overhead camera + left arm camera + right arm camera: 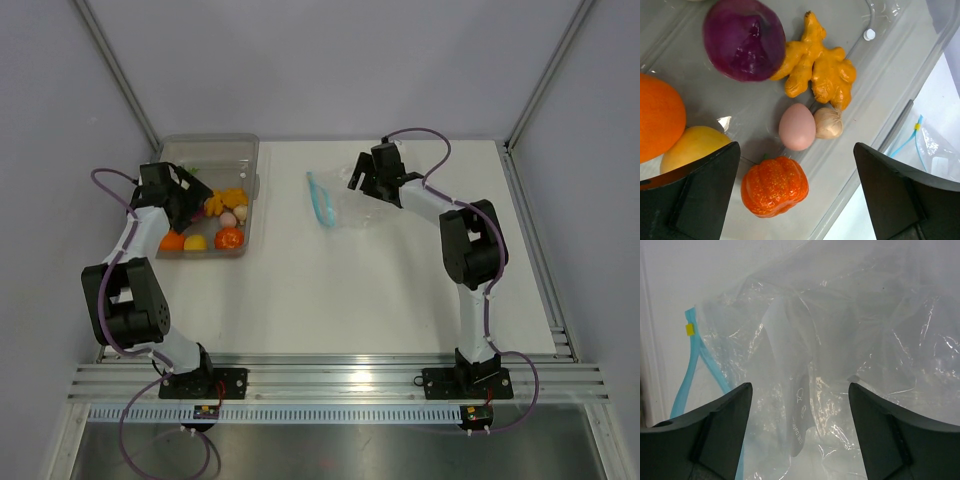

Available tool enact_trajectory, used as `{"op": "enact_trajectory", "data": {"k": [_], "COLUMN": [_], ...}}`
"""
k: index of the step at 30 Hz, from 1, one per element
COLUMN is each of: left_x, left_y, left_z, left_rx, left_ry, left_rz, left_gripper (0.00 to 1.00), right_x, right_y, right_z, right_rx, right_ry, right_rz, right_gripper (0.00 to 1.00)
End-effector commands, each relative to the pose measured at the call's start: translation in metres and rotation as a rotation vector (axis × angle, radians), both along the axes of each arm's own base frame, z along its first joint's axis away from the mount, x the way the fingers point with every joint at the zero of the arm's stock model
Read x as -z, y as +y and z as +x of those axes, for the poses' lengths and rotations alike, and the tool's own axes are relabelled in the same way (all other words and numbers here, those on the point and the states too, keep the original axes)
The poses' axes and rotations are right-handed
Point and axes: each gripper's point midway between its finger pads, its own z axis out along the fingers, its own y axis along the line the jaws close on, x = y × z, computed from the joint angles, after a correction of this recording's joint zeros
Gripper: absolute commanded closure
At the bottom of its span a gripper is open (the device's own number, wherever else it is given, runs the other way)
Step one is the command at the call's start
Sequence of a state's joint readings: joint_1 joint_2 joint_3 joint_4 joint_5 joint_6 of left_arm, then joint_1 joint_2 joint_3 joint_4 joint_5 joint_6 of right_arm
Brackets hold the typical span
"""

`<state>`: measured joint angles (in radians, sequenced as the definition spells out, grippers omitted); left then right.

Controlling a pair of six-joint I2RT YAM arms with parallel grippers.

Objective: Open the zip-top bag and remove the fake food
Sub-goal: Place the fake vegetable in the bin, then reset both arms

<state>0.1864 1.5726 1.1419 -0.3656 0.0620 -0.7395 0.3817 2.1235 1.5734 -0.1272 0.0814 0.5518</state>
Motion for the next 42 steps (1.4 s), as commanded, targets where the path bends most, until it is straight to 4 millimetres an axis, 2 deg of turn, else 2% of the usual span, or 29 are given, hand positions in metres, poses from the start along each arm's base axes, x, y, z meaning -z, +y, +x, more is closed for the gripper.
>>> {"op": "enact_trajectory", "data": {"k": [1,5,9,11,15,16,17,18,20,21,22,25,27,28,29,30,35,38,42], "left_x": [-0.039,-0.061,-0.095,-0.105,-0.126,-0.132,-0.132,-0.133,-0.131,-0.132,-0.123,-0.115,-0.103,-0.091,-0.099,-0.095,-0.089,-0.089,-0.083], "left_y": [-0.014,-0.042,-0.068,-0.082,-0.101,-0.107,-0.110,-0.114,-0.123,-0.126,-0.131,-0.139,-0.139,-0.137,-0.134,-0.132,-0.127,-0.133,-0.134], "left_z": [0.010,0.009,0.002,-0.003,-0.021,-0.030,-0.036,-0.041,-0.058,-0.062,-0.075,-0.094,-0.113,-0.120,-0.129,-0.135,-0.167,-0.179,-0.193], "left_rx": [0.041,0.093,0.140,0.167,0.215,0.230,0.238,0.246,0.275,0.284,0.306,0.356,0.378,0.391,0.395,0.400,0.430,0.469,0.495], "left_ry": [-0.114,-0.163,-0.249,-0.278,-0.338,-0.366,-0.377,-0.392,-0.429,-0.447,-0.450,-0.475,-0.482,-0.465,-0.503,-0.498,-0.546,-0.585,-0.641], "left_rz": [-0.070,-0.115,-0.100,-0.114,-0.086,-0.076,-0.076,-0.076,-0.079,-0.081,-0.085,-0.092,-0.079,-0.053,-0.033,-0.020,0.025,0.013,0.024], "left_gripper": [0.01,0.01,0.01,0.01,0.01,0.01,0.01,0.01,0.01,0.01,0.01,0.01,0.01,0.01,0.01,0.01,0.01,0.01,0.01], "right_x": [-0.055,-0.075,-0.098,-0.110,-0.127,-0.139,-0.146,-0.158,-0.169,-0.177,-0.179,-0.185,-0.192,-0.194,-0.196,-0.200,-0.192,-0.180,-0.155], "right_y": [0.000,0.000,0.001,-0.001,-0.013,-0.011,-0.015,-0.019,-0.022,-0.029,-0.032,-0.046,-0.050,-0.051,-0.051,-0.057,-0.071,-0.074,-0.082], "right_z": [0.005,0.000,-0.011,-0.019,-0.037,-0.051,-0.056,-0.072,-0.091,-0.109,-0.120,-0.159,-0.189,-0.198,-0.207,-0.221,-0.262,-0.272,-0.286], "right_rx": [-0.015,-0.029,-0.048,-0.065,-0.032,-0.051,-0.045,-0.045,-0.045,-0.032,-0.029,-0.022,-0.067,-0.081,-0.099,-0.108,-0.136,-0.143,-0.136], "right_ry": [-0.098,-0.142,-0.192,-0.208,-0.224,-0.251,-0.272,-0.294,-0.309,-0.317,-0.313,-0.314,-0.350,-0.363,-0.374,-0.398,-0.414,-0.405,-0.382], "right_rz": [0.009,0.027,0.059,0.051,-0.045,-0.070,-0.092,-0.086,-0.052,-0.017,-0.003,0.053,0.099,0.112,0.129,0.141,0.168,0.171,0.161], "right_gripper": [0.13,0.12,0.11,0.10,0.01,0.01,0.00,0.00,0.01,0.01,0.00,0.01,0.01,0.01,0.01,0.01,0.01,0.01,0.00]}}
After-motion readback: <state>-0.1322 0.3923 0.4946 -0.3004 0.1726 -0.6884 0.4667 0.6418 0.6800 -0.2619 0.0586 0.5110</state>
